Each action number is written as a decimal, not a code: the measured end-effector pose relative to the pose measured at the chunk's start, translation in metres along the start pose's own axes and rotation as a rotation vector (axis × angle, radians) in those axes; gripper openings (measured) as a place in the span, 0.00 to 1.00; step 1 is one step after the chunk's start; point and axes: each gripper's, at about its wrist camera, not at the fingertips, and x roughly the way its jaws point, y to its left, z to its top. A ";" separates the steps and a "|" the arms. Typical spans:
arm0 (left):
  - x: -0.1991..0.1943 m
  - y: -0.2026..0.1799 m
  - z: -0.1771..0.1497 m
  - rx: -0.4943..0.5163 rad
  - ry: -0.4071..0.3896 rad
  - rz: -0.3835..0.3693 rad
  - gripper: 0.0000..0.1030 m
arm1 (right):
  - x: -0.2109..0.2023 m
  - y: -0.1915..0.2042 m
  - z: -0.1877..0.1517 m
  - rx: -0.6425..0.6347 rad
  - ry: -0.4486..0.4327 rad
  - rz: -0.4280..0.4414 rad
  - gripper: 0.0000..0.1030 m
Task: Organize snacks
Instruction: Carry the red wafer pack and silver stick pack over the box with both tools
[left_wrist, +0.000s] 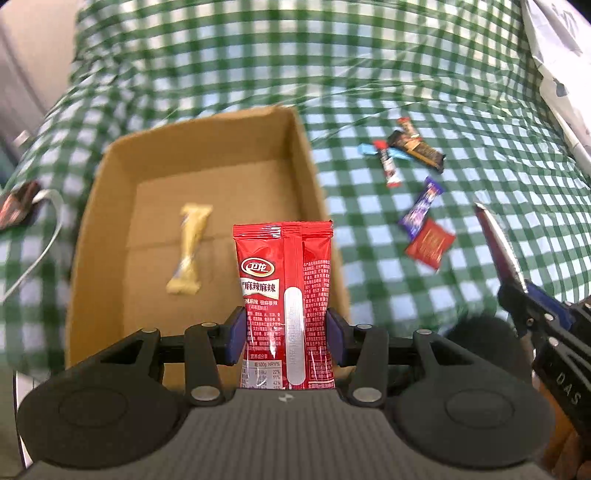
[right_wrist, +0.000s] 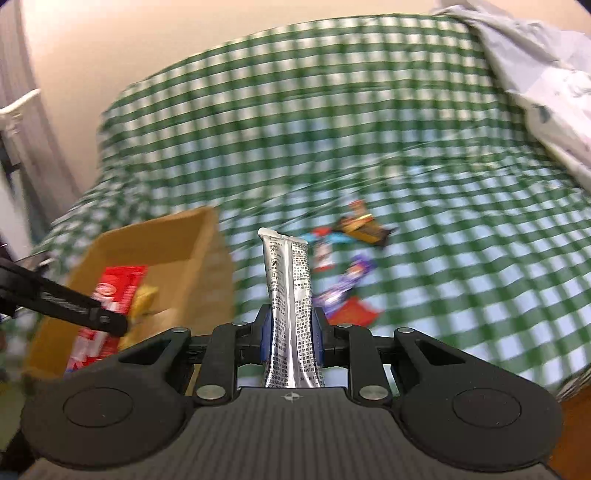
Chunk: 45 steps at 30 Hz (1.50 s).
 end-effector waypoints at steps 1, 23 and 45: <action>-0.004 0.008 -0.009 -0.007 -0.001 0.002 0.48 | -0.006 0.012 -0.004 -0.002 0.011 0.022 0.22; -0.073 0.066 -0.105 -0.107 -0.141 -0.042 0.49 | -0.088 0.130 -0.041 -0.251 -0.009 0.107 0.23; -0.074 0.074 -0.113 -0.132 -0.137 -0.066 0.49 | -0.090 0.145 -0.047 -0.283 -0.007 0.093 0.23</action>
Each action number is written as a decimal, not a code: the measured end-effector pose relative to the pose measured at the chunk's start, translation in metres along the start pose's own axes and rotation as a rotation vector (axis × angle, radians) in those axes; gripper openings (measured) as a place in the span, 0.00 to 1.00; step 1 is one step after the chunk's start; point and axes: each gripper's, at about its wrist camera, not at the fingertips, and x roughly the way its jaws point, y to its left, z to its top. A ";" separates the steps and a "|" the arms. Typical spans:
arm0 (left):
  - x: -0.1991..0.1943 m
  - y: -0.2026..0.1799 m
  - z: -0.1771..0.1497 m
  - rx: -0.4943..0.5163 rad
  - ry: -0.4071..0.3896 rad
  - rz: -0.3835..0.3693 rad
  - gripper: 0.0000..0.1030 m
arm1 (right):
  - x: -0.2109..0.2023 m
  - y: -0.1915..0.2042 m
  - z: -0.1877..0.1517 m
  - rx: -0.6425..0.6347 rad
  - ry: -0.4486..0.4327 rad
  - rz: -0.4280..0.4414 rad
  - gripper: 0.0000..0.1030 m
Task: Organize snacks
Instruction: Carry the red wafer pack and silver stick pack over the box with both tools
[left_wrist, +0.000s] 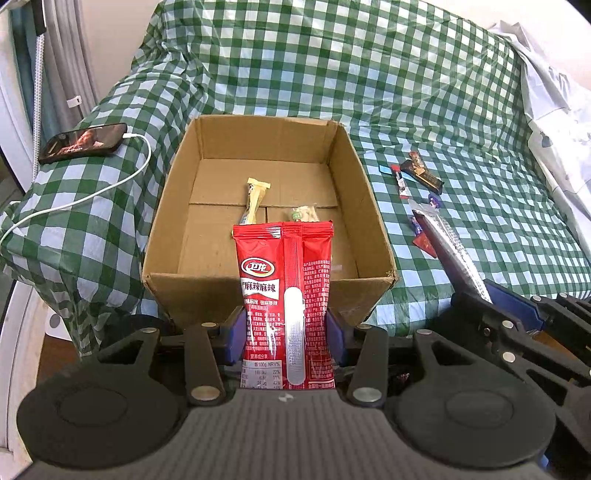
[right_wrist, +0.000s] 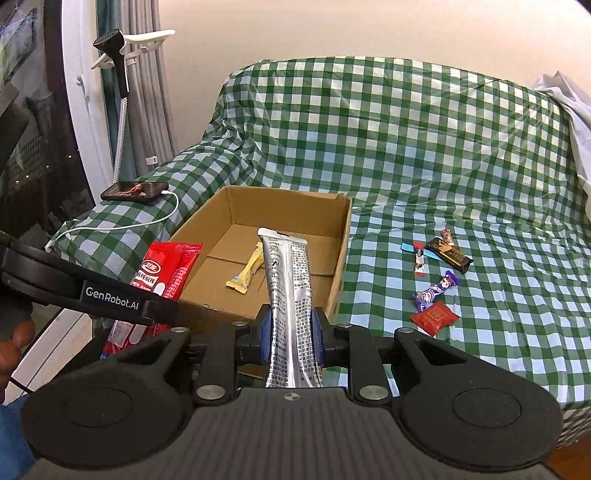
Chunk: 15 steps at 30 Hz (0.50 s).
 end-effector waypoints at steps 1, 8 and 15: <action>0.001 0.000 0.000 -0.002 0.002 0.000 0.49 | 0.000 -0.001 0.000 0.001 0.004 0.000 0.23; 0.010 0.002 0.000 -0.010 0.025 -0.003 0.49 | 0.008 -0.004 0.000 -0.001 0.027 0.003 0.23; 0.022 0.006 0.000 -0.020 0.054 -0.004 0.49 | 0.015 -0.004 0.000 -0.004 0.056 0.003 0.23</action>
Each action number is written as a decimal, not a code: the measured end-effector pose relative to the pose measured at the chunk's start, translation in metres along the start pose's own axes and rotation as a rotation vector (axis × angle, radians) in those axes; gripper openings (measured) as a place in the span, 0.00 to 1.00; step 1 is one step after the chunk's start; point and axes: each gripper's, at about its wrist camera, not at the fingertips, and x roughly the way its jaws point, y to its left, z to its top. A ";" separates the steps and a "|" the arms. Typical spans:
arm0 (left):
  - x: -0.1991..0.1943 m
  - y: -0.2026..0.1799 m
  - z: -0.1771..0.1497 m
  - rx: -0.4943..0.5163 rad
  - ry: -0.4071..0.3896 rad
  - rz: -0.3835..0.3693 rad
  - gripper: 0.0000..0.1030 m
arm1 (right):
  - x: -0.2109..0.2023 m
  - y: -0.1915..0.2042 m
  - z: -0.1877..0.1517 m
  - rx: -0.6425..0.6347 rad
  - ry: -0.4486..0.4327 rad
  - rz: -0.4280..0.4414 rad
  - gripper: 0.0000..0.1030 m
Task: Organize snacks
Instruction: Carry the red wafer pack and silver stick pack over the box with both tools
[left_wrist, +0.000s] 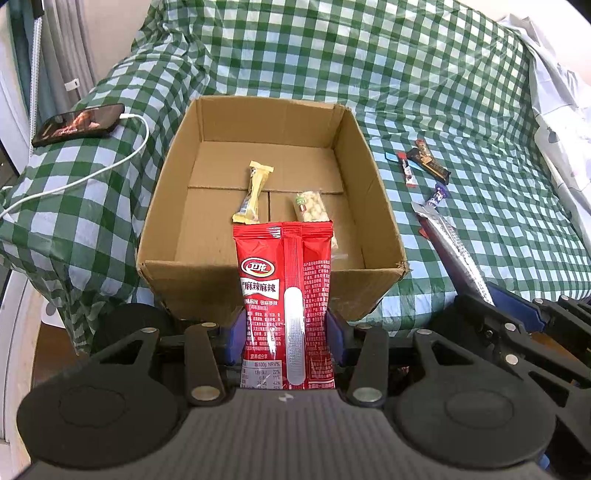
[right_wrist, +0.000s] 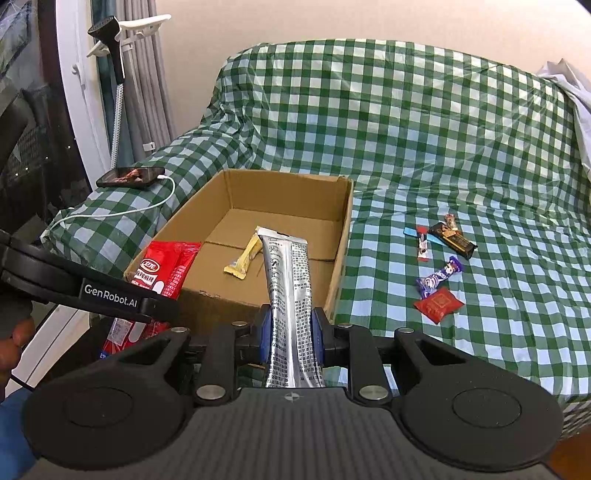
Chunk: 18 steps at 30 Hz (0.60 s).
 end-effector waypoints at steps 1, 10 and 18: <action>0.002 0.001 0.000 -0.002 0.005 0.000 0.49 | 0.001 -0.002 0.000 0.000 0.006 0.000 0.23; 0.017 0.011 0.009 -0.026 0.026 0.004 0.49 | 0.016 0.002 0.003 -0.011 0.042 -0.007 0.23; 0.028 0.033 0.028 -0.073 0.019 0.024 0.49 | 0.032 0.003 0.019 -0.007 0.045 -0.017 0.23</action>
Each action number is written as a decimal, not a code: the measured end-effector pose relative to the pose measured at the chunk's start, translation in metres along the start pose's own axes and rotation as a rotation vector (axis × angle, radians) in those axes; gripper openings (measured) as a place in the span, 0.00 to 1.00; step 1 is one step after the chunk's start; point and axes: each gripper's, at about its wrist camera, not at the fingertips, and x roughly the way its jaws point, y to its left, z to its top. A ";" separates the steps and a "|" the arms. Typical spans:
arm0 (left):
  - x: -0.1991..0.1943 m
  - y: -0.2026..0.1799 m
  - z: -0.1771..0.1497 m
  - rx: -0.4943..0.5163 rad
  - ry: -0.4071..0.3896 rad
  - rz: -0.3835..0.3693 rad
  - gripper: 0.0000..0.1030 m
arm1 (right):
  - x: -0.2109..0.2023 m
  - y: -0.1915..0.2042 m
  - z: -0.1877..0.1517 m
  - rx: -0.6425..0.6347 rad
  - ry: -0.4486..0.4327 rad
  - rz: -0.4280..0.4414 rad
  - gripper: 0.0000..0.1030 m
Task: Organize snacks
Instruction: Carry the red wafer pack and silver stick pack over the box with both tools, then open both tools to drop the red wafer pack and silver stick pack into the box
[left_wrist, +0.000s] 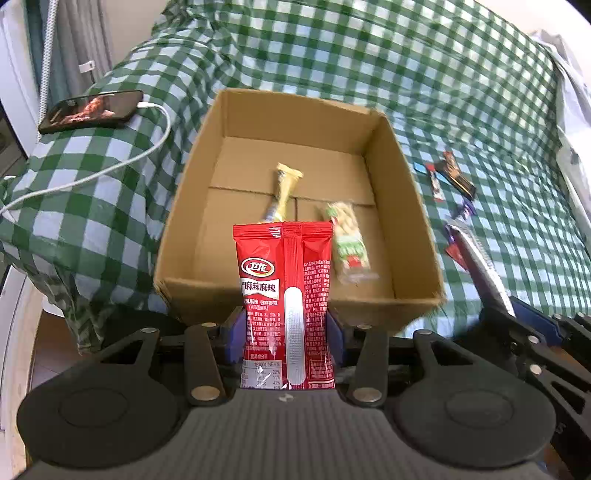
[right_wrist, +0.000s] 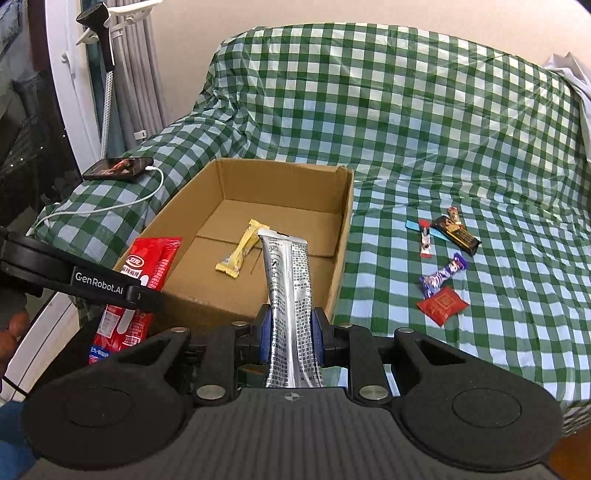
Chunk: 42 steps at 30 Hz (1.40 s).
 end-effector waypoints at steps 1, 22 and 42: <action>0.001 0.002 0.004 -0.005 -0.003 0.004 0.49 | 0.002 0.001 0.003 -0.003 -0.002 0.001 0.23; 0.063 0.017 0.088 -0.044 0.016 0.024 0.49 | 0.094 0.008 0.067 -0.016 0.058 0.043 0.23; 0.140 0.028 0.130 -0.022 0.098 0.038 0.89 | 0.187 0.003 0.092 0.015 0.137 0.066 0.23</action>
